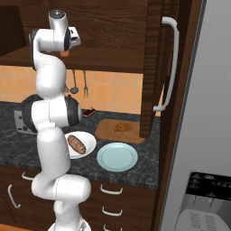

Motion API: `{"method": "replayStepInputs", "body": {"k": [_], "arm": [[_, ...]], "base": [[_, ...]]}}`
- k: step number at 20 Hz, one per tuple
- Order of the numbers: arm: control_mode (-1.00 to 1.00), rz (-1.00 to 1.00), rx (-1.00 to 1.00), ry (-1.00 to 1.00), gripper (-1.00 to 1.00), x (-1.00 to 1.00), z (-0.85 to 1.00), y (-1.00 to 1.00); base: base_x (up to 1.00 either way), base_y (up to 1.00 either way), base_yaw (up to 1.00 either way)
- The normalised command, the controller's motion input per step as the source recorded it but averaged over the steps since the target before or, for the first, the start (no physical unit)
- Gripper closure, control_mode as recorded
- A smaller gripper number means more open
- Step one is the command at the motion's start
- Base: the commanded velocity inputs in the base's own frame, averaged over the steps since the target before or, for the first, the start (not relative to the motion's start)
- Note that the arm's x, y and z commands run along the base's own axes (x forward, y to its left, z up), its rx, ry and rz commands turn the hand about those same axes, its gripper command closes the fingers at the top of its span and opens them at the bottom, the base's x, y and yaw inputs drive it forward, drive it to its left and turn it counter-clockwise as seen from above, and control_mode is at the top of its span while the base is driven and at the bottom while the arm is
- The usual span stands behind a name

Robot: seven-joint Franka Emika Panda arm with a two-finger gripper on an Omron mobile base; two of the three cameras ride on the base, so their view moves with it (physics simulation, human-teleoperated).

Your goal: From the different types of pastries on the counter, select a croissant and place it on the cutting board. Then retrieve a jar of jam from the cabinet and place it alongside the croissant on the cutting board.

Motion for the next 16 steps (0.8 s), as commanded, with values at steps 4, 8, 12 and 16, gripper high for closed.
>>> {"method": "replayStepInputs", "body": {"k": [4, 8, 12, 16], "arm": [[-1.0, 0.0, 0.04, -0.09, 1.0, -0.25, 0.22, -0.05], [-1.0, 0.0, 0.0, -0.32, 1.0, -0.84, 0.52, 0.0], [-1.0, 0.0, 0.0, -0.08, 1.0, -0.22, 0.0, 0.0], [-1.0, -0.06, 0.0, -0.02, 1.0, -0.89, 0.0, -0.11]], "base": [[0.0, 0.0, 0.0], [0.0, 0.0, 0.0], [0.0, 0.0, 0.0], [0.0, 0.0, 0.0]]}}
